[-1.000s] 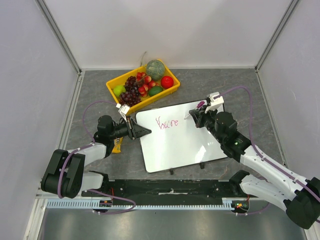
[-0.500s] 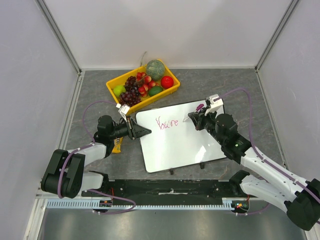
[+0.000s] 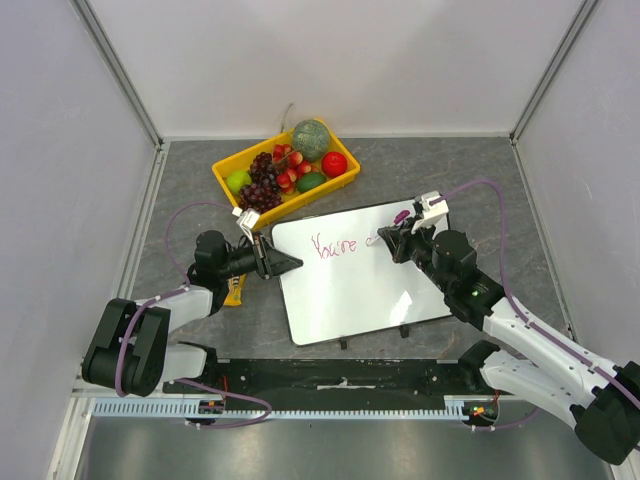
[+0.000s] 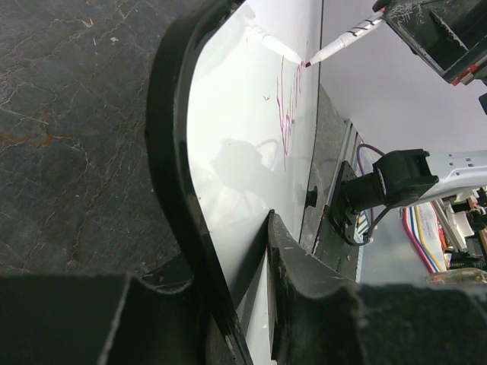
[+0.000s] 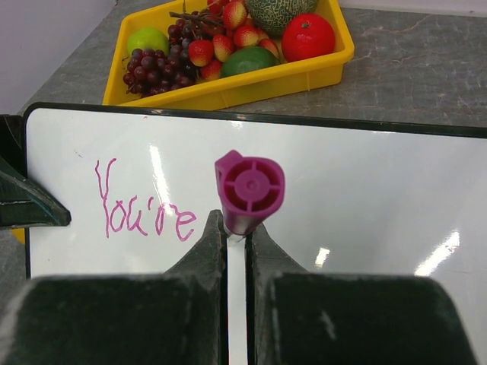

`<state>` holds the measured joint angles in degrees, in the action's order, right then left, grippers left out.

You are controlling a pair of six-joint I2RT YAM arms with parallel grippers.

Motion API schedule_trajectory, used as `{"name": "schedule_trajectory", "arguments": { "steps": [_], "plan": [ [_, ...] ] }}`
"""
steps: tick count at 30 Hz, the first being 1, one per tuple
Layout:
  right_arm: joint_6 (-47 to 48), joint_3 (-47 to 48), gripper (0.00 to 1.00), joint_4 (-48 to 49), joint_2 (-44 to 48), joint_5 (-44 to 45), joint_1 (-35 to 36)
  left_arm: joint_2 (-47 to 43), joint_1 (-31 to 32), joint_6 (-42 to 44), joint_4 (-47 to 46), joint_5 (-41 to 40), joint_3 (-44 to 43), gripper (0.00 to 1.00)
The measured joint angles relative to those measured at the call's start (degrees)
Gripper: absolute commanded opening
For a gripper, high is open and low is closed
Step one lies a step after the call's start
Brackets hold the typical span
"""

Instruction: Write a sentence on the whiteboard

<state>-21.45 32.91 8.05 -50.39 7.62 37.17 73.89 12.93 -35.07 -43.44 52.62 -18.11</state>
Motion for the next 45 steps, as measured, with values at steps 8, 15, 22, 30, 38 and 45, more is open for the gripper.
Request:
{"name": "schedule_trajectory", "arguments": {
  "steps": [8,15,22,30,38,45],
  "plan": [
    [-0.07,0.0,0.0,0.0,-0.02,0.94,0.0,0.0,0.0,0.0,0.02,0.0,0.0,0.02],
    [-0.42,0.04,0.0,0.15,-0.35,1.53,0.0,0.02,0.0,-0.02,0.07,-0.02,0.0,0.02],
    [-0.46,1.18,0.0,0.11,-1.33,2.73,0.02,0.11,0.0,-0.02,0.04,-0.02,0.0,0.02],
    [-0.46,1.7,0.0,0.09,-1.6,4.07,0.02,0.11,0.0,-0.02,0.02,-0.02,0.0,0.02],
    [-0.46,1.79,0.0,0.13,-1.75,4.15,0.02,0.11,0.0,-0.02,0.04,-0.02,0.0,0.02],
    [-0.42,1.79,0.0,0.04,-1.64,3.87,0.0,0.11,0.0,-0.02,0.04,0.0,0.0,0.02]
  ]
}}
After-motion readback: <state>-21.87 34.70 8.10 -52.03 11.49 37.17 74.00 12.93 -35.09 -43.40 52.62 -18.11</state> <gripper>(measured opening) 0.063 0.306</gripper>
